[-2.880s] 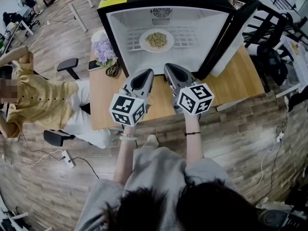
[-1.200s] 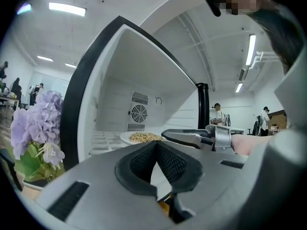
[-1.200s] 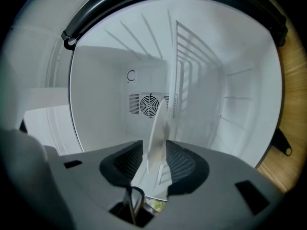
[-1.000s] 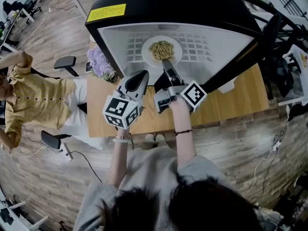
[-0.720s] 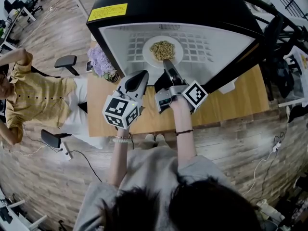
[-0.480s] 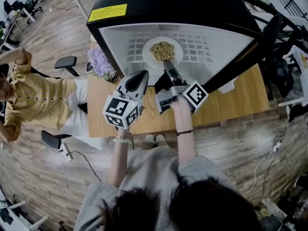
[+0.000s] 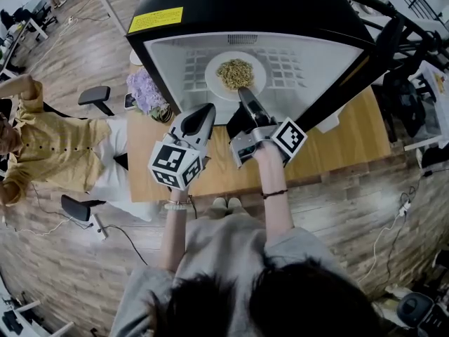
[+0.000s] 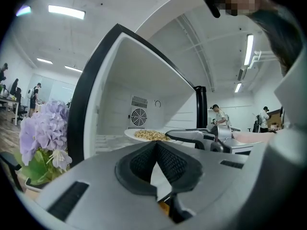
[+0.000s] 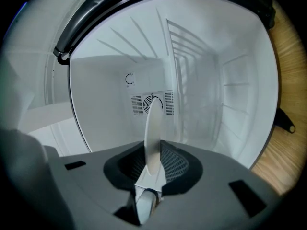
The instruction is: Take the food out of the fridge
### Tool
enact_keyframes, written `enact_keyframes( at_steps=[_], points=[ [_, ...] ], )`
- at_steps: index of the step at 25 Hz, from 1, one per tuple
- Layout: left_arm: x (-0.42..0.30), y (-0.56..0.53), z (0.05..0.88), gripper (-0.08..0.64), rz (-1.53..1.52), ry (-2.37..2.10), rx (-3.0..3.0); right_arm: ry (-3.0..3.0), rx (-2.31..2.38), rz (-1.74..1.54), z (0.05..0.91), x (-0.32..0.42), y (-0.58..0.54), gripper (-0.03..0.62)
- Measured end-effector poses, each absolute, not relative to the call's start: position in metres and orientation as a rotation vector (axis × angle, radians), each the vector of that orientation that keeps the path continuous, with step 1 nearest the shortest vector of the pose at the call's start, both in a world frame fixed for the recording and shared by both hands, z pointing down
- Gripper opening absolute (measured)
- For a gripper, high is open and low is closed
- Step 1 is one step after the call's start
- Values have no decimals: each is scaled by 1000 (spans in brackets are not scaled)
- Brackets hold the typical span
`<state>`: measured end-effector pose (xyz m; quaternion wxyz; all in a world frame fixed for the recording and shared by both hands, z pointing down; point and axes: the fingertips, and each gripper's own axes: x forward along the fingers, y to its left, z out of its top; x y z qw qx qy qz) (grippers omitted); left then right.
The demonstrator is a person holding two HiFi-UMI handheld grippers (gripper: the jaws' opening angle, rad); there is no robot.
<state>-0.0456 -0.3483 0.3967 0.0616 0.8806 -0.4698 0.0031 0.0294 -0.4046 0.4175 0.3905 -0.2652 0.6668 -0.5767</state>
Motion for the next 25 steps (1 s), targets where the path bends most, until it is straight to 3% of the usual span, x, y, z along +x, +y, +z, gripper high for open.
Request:
enact_keyframes(
  at_steps=[25],
  points=[
    [-34, -296, 404, 8, 78, -1254, 2790, 1773, -550, -1517, 406, 32, -344, 75]
  ],
)
